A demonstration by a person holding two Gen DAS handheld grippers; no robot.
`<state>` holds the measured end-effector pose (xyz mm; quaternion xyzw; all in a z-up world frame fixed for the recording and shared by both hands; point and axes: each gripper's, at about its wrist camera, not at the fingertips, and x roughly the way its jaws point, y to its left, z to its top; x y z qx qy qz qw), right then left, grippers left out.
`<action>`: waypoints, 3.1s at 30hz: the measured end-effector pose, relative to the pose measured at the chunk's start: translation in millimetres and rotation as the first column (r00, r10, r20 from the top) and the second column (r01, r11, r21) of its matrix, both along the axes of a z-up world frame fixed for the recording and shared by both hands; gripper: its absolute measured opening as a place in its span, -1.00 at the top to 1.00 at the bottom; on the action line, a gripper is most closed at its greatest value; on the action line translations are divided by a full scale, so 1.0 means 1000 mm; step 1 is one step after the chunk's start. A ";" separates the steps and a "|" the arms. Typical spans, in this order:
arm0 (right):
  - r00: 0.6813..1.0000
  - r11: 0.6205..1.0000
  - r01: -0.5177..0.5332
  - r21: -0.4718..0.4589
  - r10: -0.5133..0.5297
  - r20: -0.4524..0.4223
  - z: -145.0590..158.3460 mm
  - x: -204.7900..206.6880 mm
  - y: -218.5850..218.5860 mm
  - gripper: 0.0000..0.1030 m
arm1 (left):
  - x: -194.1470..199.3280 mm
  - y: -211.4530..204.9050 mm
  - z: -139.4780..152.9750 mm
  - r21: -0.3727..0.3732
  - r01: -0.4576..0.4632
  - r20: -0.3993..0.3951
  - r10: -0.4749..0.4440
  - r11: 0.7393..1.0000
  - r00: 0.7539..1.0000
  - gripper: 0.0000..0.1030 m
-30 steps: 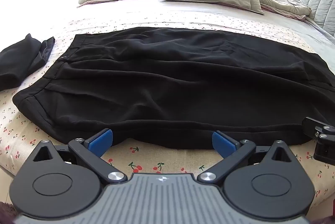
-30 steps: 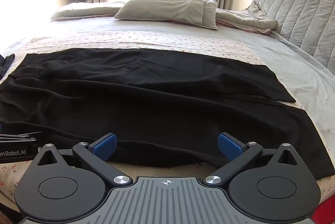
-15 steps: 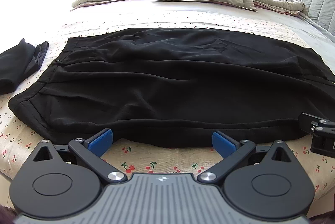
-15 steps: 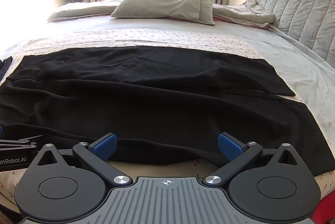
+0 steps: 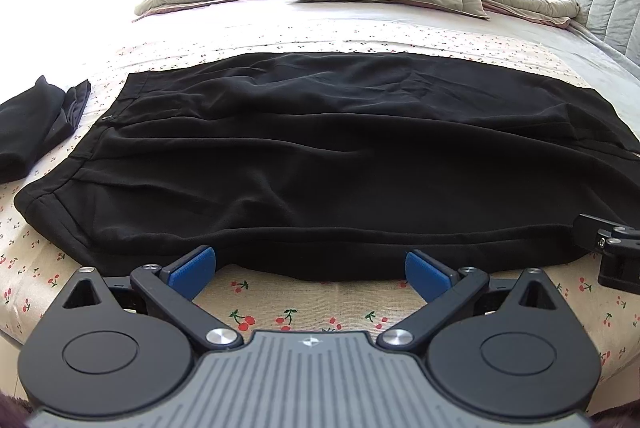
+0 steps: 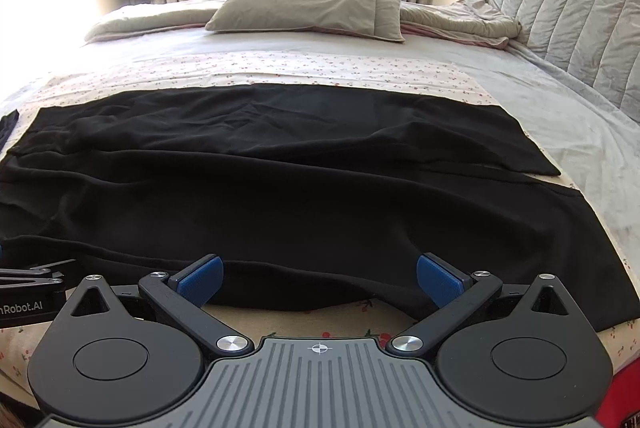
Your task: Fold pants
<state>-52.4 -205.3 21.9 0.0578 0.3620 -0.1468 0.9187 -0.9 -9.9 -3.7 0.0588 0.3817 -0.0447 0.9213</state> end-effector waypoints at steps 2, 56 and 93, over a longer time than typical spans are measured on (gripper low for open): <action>1.000 1.000 0.001 0.002 -0.001 -0.001 0.000 0.000 0.000 -1.00 | 0.000 0.000 0.000 -0.001 0.001 0.000 -0.001 1.000 1.000 -1.00; 1.000 1.000 -0.010 -0.010 0.010 -0.016 -0.006 -0.001 -0.002 -1.00 | -0.003 -0.001 -0.002 0.009 -0.002 0.007 0.002 1.000 1.000 -1.00; 0.948 0.971 0.226 0.080 -0.200 -0.247 -0.008 -0.058 -0.180 -1.00 | 0.029 0.217 -0.007 -0.309 -0.372 -0.206 0.320 0.875 0.925 -0.96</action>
